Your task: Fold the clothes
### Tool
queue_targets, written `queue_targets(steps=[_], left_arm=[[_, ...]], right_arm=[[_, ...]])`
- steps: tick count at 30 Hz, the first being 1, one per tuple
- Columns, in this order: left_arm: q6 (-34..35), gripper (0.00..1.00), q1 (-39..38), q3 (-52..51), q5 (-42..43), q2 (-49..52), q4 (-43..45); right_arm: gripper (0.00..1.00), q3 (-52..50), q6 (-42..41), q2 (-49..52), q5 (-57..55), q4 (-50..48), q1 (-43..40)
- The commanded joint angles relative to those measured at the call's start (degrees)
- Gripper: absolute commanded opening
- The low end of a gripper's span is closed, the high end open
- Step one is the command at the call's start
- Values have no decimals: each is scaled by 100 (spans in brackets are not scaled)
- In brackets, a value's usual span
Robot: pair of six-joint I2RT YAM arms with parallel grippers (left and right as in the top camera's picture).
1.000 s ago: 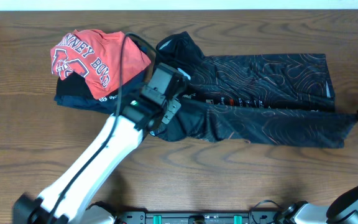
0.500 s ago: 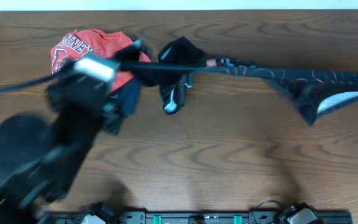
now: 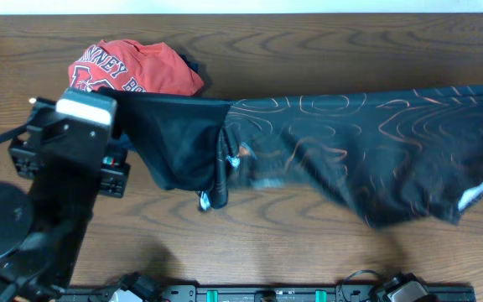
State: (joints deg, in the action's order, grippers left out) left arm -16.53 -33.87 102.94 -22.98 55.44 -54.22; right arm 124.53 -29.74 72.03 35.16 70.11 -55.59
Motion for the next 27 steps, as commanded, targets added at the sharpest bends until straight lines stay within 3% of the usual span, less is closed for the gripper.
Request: queue_targets(steps=[1, 9, 13, 17, 20, 23, 27], left_arm=[[42, 7, 9, 90, 11, -17, -85], [398, 6, 9, 90, 94, 688, -411], [520, 6, 11, 90, 260, 1733, -570], [221, 6, 92, 94, 450, 2844, 17], [-505, 6, 212, 483, 254, 3641, 1119], [-1276, 6, 221, 1502, -107, 4074, 1628], [-2076, 6, 203, 3095, -319, 4273, 1996]], right_arm=[[1, 9, 4, 238, -319, 190, -101], [1, -90, 520, 643, -374, 623, 214], [1, -153, 640, 1193, -391, 597, 719], [1, -153, 667, 1912, -426, 295, 1272], [1, -153, 660, 2490, -68, -774, 1633], [1, -153, 461, 2769, 988, -2203, 1674], [1, -118, -702, 2761, 1449, -3657, 1180]])
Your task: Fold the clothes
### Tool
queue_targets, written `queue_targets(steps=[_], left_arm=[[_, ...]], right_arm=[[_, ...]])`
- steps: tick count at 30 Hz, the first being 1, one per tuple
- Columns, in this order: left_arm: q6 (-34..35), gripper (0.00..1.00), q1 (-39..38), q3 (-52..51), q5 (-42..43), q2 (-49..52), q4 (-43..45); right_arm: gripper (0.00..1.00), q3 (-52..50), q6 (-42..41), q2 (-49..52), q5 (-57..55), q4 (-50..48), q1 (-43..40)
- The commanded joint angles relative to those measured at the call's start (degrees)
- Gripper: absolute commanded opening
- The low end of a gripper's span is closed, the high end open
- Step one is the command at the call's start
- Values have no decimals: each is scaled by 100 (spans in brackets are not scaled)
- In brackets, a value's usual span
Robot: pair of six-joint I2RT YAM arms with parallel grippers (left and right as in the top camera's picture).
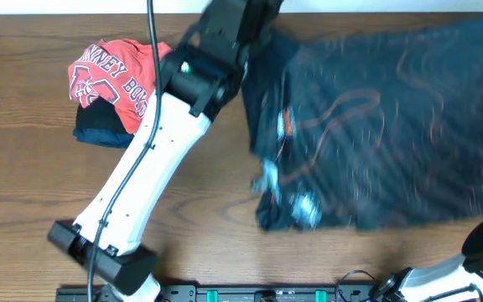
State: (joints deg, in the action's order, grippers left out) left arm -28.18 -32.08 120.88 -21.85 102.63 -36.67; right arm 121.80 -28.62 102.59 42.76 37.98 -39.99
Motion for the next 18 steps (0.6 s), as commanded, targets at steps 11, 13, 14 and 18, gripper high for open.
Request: queue_targets(steps=[11, 13, 14, 18], left_arm=[[-105, 6, -153, 2660, -413, -507, -2238], [343, 6, -136, 2594, -413, -352, -2997], [538, 6, -118, 2549, -413, -271, -3322], [1408, 6, -85, 2312, -407, 151, -4638]], right_arm=[[1, 219, -127, -306, 2022, 269, -1624], [1, 216, 619, -302, 1847, 1134, -1543], [1, 214, 1029, -299, 1620, 1637, -1471], [1, 136, 2393, -203, -286, 3595, -925]])
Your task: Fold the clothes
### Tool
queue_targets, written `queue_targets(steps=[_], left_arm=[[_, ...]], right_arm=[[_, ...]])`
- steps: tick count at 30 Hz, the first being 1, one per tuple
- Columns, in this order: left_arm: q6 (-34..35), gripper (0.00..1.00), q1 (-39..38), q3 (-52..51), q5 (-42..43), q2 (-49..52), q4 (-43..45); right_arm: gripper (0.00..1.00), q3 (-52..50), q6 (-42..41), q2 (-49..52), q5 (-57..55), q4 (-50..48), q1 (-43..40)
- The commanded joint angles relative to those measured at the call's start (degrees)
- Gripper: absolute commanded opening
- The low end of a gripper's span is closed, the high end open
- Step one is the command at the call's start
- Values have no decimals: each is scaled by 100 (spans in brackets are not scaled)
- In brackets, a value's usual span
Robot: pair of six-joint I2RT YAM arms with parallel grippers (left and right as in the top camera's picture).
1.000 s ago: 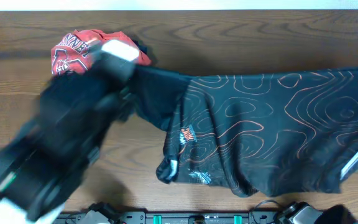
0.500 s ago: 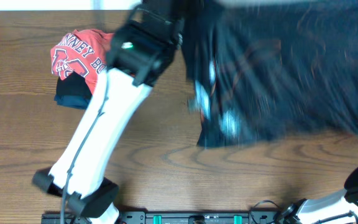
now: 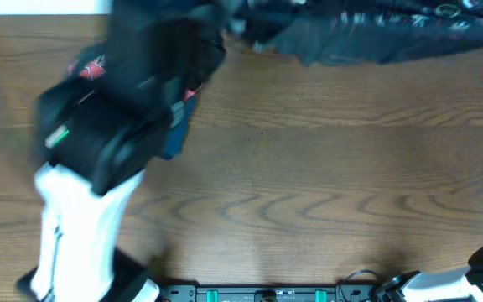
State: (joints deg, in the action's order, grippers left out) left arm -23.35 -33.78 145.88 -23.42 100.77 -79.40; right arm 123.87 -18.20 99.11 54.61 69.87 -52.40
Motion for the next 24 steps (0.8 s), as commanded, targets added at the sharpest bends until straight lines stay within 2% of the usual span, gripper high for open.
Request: queue_targets(steps=[1, 4, 9, 12, 24], left_arm=[[1182, 6, 101, -278, -166, 474, -678], [1591, 6, 188, -625, 376, 822, -1207], [2081, 6, 358, -1268, 560, 1086, -1709], [2109, 6, 516, -1764, 1123, 1058, -1740], [2144, 6, 616, -3755, 2153, 787, -1740]], right_arm=[[1, -151, 1425, 192, -2092, 680, 492], [1, -470, 1211, 326, -3442, 988, 824], [1, -1158, 1139, 378, -4127, 966, 918], [1, -1554, 905, 376, -4881, 1043, 881], [1, -2761, 857, 376, -4972, 870, 852]])
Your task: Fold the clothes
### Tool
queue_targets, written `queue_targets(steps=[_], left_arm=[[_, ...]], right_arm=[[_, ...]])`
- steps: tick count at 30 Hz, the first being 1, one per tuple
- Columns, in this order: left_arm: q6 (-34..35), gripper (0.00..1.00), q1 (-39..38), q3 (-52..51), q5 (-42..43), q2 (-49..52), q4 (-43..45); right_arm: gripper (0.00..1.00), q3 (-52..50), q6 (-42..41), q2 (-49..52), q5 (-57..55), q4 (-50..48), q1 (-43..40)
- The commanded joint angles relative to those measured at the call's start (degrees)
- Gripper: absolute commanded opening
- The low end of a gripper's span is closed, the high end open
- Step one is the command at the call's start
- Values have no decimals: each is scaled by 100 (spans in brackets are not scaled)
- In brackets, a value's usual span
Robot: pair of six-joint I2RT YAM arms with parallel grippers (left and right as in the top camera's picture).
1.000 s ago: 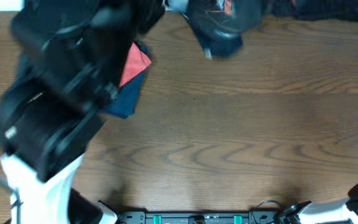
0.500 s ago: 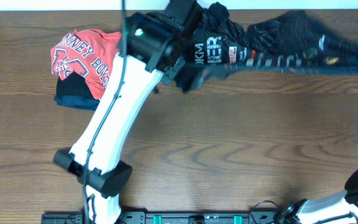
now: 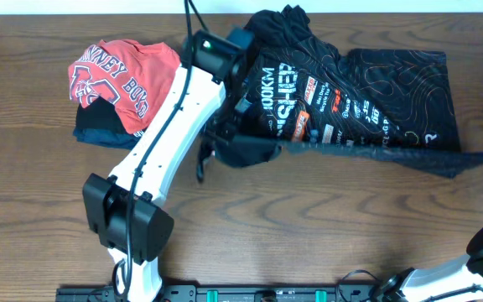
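Observation:
A black shirt (image 3: pixel 367 88) with white and orange print lies spread on the far right part of the table, printed side up. Its near edge is lifted and pulled into a taut line running from the left arm to the right edge of the overhead view. My left gripper (image 3: pixel 225 138) is at the shirt's near left corner, shut on bunched black fabric. The right gripper is out of view; only part of the right arm shows at the bottom right.
A pile with a red printed shirt (image 3: pixel 120 71) on top of dark folded clothes (image 3: pixel 99 134) sits at the far left. The left arm's white links (image 3: pixel 162 138) cross the table from its base (image 3: pixel 128 222). Bare wooden table (image 3: pixel 309 226) lies in front.
The black shirt was a blurred band at the far edge with the left arm blurred over the left side. Now it lies spread on the far right, print up, with the left gripper at its near left corner.
First the shirt hung stretched across the table from the left gripper to the right edge. Then it was over the right half, blurred, with the left arm reaching far. Then it was along the far edge. Now it lies spread, its near edge held taut.

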State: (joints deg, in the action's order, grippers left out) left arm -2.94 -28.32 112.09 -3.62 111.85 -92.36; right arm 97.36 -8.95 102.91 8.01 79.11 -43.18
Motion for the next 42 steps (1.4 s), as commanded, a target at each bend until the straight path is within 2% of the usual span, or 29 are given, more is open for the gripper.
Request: queue_targets(steps=[1, 9, 15, 20, 23, 26, 29, 32, 40, 42], left_arm=[[162, 6, 70, -553, 173, -374, -442], [428, 6, 59, -1370, 289, -450, -376], [343, 6, 59, -1460, 299, -450, 76], [304, 6, 59, -1460, 299, -450, 140], [302, 6, 59, -1460, 299, -450, 142], [302, 7, 59, -1460, 299, -450, 166], [302, 7, 59, -1460, 299, -450, 157], [302, 8, 59, -1460, 299, -450, 146], [302, 8, 59, -1460, 299, -450, 142], [302, 7, 59, -1460, 299, -450, 144]], right_arm=[[1, -133, -68, -2, -313, -68, -72], [4, -153, -197, -2, -522, -92, -72], [1, -153, -304, -2, -472, -133, -57], [13, -278, -299, -4, 70, -238, 52], [22, -756, -304, -2, 260, -730, 214], [21, -1504, -345, -2, 612, -1613, 407], [13, -2258, -345, -2, 1217, -2575, 590], [13, -2651, -393, -2, 1521, -2780, 691], [47, -2806, -256, -2, 964, -1628, 765], [50, -2946, -258, -2, 935, -1650, 789]])
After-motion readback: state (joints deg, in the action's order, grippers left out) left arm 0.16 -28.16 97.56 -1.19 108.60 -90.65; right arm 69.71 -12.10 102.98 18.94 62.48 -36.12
